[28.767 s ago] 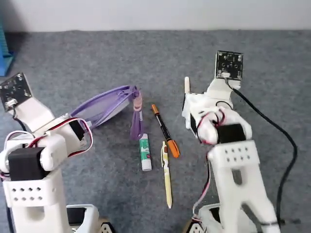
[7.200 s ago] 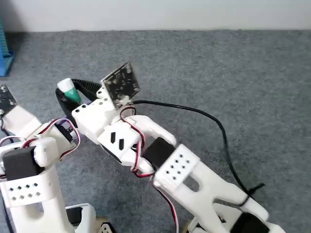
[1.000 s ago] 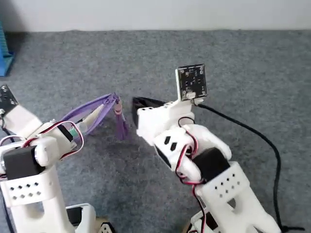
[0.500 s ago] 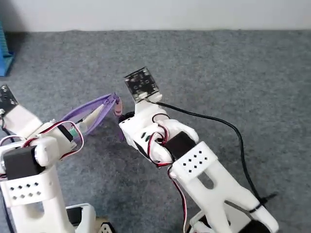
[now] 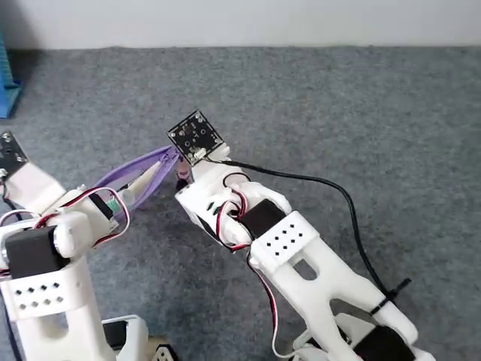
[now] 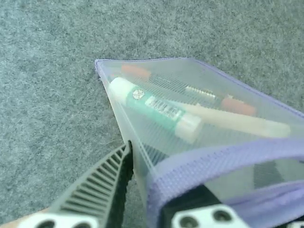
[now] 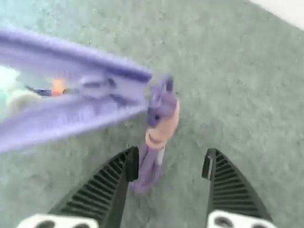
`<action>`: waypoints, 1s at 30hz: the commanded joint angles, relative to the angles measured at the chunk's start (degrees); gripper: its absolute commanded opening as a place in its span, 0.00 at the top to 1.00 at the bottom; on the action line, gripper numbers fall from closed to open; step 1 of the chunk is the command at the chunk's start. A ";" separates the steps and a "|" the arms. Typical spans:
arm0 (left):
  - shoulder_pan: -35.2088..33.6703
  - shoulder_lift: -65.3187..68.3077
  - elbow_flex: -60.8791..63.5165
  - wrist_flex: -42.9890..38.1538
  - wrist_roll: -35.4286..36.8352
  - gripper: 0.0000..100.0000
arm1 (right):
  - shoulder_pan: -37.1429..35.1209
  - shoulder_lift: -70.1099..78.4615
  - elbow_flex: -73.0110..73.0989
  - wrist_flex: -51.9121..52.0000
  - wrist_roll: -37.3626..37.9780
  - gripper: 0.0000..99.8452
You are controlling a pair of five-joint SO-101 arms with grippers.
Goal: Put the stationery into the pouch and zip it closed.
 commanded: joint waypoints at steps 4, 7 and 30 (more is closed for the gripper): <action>0.44 0.18 0.48 -1.23 0.44 0.99 | -1.63 1.54 -1.85 -5.05 0.62 0.77; 0.44 0.18 0.57 -1.23 0.44 0.99 | -1.63 2.24 -1.85 -7.43 1.93 0.77; 0.44 0.18 0.57 -1.23 0.44 0.99 | 5.85 3.21 -1.85 -12.00 7.47 0.99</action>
